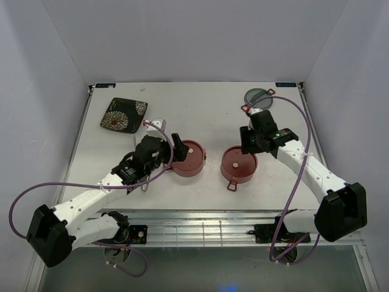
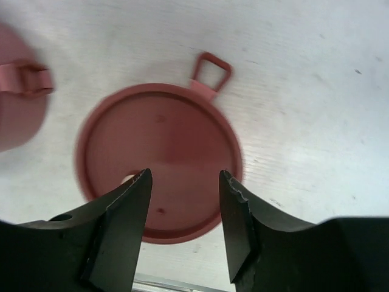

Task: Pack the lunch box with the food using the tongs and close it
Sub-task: Pick up the packing box from the center of the board.

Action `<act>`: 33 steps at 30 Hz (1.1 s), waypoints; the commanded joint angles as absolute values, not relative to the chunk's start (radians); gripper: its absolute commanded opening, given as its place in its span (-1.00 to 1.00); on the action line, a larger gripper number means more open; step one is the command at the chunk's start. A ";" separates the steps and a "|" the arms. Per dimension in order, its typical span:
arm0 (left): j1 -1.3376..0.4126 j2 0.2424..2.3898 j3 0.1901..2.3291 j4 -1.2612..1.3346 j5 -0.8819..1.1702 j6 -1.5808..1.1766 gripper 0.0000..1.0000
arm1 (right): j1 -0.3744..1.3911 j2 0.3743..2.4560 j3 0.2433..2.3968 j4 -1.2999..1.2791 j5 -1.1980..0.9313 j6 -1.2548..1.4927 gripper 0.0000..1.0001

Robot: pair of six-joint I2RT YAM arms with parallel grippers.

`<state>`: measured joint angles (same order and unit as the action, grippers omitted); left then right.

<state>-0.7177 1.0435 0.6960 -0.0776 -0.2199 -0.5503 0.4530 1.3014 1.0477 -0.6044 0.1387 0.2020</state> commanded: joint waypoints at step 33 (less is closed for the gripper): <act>-0.718 1.235 0.975 -0.288 -0.101 -0.572 0.93 | 0.282 1.319 0.853 -0.445 -0.060 0.362 -0.84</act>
